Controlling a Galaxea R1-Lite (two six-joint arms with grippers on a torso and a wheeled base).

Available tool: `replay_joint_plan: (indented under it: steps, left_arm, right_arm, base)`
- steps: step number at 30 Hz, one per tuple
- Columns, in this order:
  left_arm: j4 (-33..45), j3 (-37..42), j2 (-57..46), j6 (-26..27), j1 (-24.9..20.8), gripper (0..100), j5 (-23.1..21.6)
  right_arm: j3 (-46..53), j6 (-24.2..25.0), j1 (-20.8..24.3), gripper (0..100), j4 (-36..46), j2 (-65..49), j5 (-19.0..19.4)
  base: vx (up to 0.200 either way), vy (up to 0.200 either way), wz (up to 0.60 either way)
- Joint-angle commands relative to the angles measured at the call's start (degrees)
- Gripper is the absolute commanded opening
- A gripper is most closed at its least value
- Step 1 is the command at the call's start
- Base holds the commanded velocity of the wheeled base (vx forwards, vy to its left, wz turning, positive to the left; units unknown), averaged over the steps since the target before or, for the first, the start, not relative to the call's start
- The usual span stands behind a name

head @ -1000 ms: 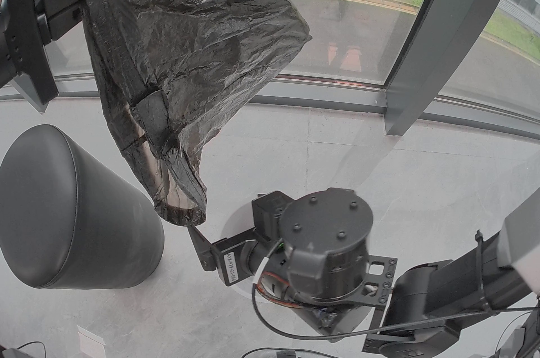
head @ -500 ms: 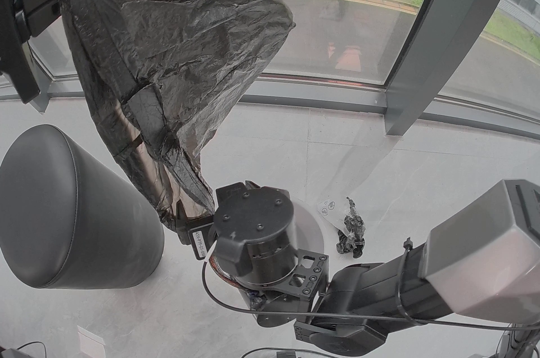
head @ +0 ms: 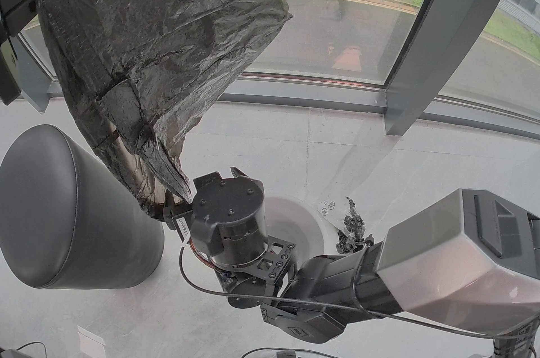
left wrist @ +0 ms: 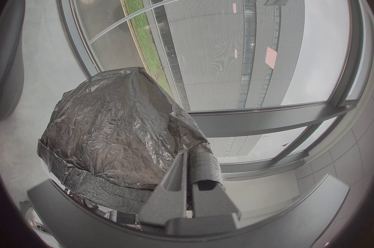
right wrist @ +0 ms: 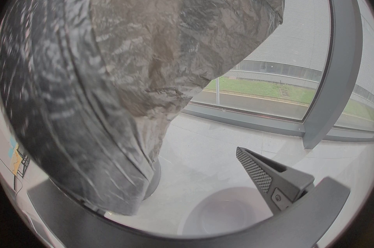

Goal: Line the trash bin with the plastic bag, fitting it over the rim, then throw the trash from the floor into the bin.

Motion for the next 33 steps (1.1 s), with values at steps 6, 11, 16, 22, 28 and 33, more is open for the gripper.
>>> replay_joint_plan:
  steps: [6,11,16,22,28,33]
  left_arm:
    - [-0.01,0.61,-0.87,-0.04,0.08,0,0.0]
    - [-0.01,0.78,-1.22,-0.04,0.17,0,0.0]
    - [-0.1,1.66,-1.83,0.05,0.34,0,0.0]
    - [-0.72,5.0,-3.42,0.13,0.69,0,-1.05]
    - [-1.07,8.25,-4.03,0.13,4.56,0,-5.71]
    - [-1.16,10.98,-3.94,0.22,8.96,0,-8.17]
  right_arm:
    - [-0.48,-0.19,-0.71,0,-2.92,1.3,0.08]
    - [-0.22,-1.25,-0.71,0,-5.12,1.92,0.08]
    - [3.83,-1.77,-0.35,0,-5.47,0.42,0.08]
    - [15.16,-3.18,0.35,0,-5.91,-6.08,2.55]
    - [28.0,-5.99,0.35,0,-5.12,-14.08,11.95]
    - [33.53,-5.47,-0.18,0,-5.21,-17.86,15.11]
  base:
    - [0.0,0.0,0.0]
    - [0.0,0.0,0.0]
    - [0.0,0.0,0.0]
    - [0.0,0.0,0.0]
    - [0.0,0.0,0.0]
    - [0.0,0.0,0.0]
